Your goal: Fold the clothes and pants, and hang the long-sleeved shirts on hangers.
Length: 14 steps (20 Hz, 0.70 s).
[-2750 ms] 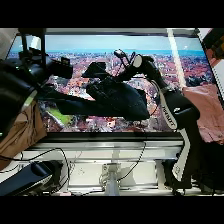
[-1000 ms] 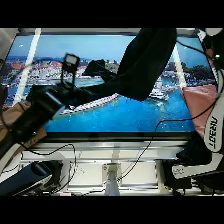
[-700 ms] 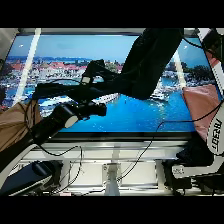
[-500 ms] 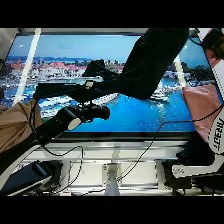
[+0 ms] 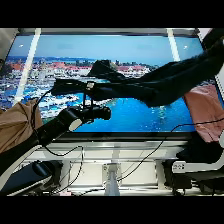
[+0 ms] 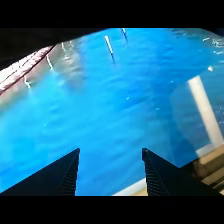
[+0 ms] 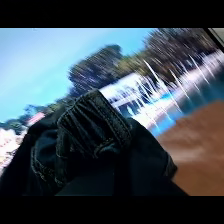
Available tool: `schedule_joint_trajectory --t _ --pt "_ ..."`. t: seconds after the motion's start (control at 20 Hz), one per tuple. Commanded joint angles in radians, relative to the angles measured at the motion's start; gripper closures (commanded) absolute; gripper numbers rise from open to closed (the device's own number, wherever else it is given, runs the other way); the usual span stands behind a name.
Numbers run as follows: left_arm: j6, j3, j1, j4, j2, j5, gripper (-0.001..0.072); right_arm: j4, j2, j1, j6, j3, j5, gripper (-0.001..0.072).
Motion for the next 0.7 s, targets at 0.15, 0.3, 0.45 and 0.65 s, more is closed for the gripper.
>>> schedule_joint_trajectory --t 0.15,0.3,0.45,0.65 --pt "0.000 0.000 0.000 0.006 -0.006 0.120 0.0278 -0.209 0.069 -0.034 0.111 0.020 0.166 0.0679" --pt "-0.140 0.000 0.000 0.002 -0.067 0.217 0.0278 -0.212 0.077 -0.034 0.103 0.019 0.232 0.0678" --pt "-0.289 0.004 -0.009 -0.024 -0.177 0.414 0.0275 -0.212 0.078 -0.033 0.077 0.017 0.294 0.0678" --pt "-0.288 0.009 0.069 -0.023 -0.234 0.484 0.0274 -0.233 0.076 -0.034 -0.008 0.016 0.303 0.0678"
